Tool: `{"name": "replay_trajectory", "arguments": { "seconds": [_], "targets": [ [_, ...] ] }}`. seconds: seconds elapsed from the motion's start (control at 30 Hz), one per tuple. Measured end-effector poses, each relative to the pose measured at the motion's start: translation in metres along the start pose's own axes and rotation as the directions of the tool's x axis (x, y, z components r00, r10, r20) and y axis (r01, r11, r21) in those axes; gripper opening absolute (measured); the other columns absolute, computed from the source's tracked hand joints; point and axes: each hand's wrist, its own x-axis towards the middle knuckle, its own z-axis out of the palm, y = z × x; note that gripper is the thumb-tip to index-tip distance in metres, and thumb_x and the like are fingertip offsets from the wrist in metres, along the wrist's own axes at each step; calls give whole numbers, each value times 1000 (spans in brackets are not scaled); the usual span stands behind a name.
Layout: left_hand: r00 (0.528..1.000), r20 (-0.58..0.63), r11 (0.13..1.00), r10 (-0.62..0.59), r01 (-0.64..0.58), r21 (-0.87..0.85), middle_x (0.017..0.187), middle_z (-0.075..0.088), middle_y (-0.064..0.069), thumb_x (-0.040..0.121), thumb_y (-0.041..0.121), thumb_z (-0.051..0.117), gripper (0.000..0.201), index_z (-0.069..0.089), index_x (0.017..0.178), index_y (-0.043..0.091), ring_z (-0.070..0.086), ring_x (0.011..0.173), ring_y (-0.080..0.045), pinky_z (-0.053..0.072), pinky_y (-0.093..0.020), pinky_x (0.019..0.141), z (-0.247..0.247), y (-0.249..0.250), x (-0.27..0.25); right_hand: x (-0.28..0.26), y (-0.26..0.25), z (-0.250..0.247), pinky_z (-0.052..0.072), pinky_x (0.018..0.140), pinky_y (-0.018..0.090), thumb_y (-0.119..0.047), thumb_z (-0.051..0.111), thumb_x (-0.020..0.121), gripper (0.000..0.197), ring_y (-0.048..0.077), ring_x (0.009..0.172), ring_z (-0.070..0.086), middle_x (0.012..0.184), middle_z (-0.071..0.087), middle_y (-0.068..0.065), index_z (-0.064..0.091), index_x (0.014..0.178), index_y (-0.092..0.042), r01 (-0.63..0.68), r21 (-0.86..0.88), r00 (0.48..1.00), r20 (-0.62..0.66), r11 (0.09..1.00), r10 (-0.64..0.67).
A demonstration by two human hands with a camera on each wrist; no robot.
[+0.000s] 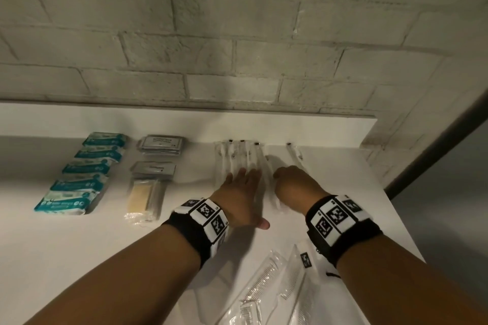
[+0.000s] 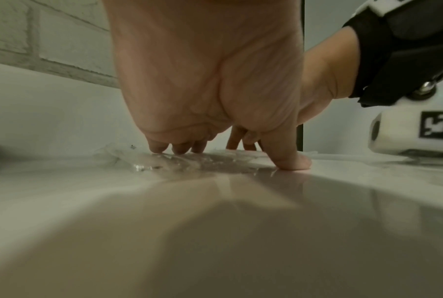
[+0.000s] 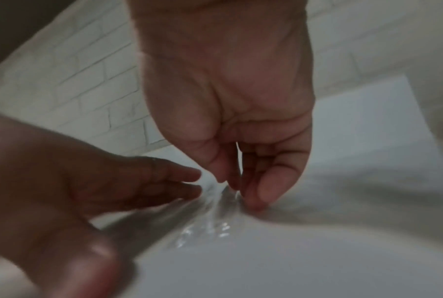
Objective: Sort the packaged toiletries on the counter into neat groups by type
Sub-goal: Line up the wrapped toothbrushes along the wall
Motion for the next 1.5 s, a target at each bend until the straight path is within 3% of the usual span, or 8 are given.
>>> {"name": "replay_trajectory", "arguments": {
  "seconds": [0.1, 0.2, 0.33, 0.47, 0.6, 0.73, 0.9, 1.5],
  "targets": [
    [1000, 7, 1000, -1, 1, -3, 162, -10, -3, 73, 61, 68, 118, -10, 153, 24, -7, 149, -26, -2, -43, 120, 1, -1, 0, -2, -6, -5, 47, 96, 34, -11, 42, 94, 35, 28, 115, 57, 128, 57, 12, 57, 126, -9, 21, 81, 998, -55, 997, -16],
    [999, 25, 998, 22, -23, 50, 162, -12, 0, 76, 64, 63, 107, -7, 152, 35, -9, 148, -30, -1, -48, 119, 2, -1, 0, -2, 10, -17, 44, 96, 39, -18, 45, 91, 36, 32, 118, 50, 127, 50, 13, 53, 126, -13, -178, 99, 955, -222, 979, 196],
    [998, 58, 987, 25, -34, 158, 162, -9, -2, 81, 66, 54, 95, 1, 153, 34, -6, 148, -34, 4, -53, 118, 1, 2, -2, -8, 43, -32, 48, 86, 35, -16, 51, 88, 32, 32, 108, 59, 116, 61, 15, 58, 117, -4, -411, 122, 906, -62, 904, 420],
    [997, 68, 988, 21, -31, 154, 162, -7, -2, 80, 66, 54, 95, 1, 153, 34, -6, 148, -34, 4, -52, 118, 1, 2, 0, -7, 43, -33, 51, 70, 32, -14, 67, 83, 44, 27, 79, 61, 92, 64, 12, 54, 124, -7, -248, 265, 968, 28, 932, 249],
    [997, 68, 985, 24, -36, 169, 162, -8, -3, 82, 65, 54, 95, -1, 153, 32, -8, 148, -33, 3, -52, 119, 0, 4, -1, -5, 28, -28, 43, 99, 32, -28, 69, 83, 55, 24, 118, 54, 134, 54, 7, 50, 134, -16, -116, 234, 992, -19, 965, 124],
    [1000, 11, 989, 5, -7, 151, 161, -15, -5, 75, 71, 56, 107, -8, 152, 32, -18, 145, -36, -6, -54, 116, 2, 1, -3, -6, 19, -23, 37, 108, 37, -35, 64, 86, 58, 23, 131, 44, 146, 45, -3, 43, 140, -33, -4, 60, 1000, 12, 998, 3],
    [980, 36, 979, -197, 195, 53, 159, -19, -12, 76, 73, 53, 111, -12, 152, 24, -19, 144, -39, -6, -54, 116, -3, -16, -9, -11, 4, -25, 28, 112, 34, -33, 49, 97, 63, 24, 140, 33, 156, 29, 3, 20, 152, -21, 173, -120, 977, 146, 978, -155],
    [981, 76, 981, -180, 173, 85, 159, -22, -9, 78, 72, 53, 105, -9, 152, 31, -21, 143, -40, -5, -53, 116, -12, -38, -20, -20, -7, -24, 32, 110, 31, -29, 51, 96, 61, 26, 135, 40, 152, 36, 10, 27, 149, -9, 97, 17, 983, 153, 995, -98]
  ]
}}
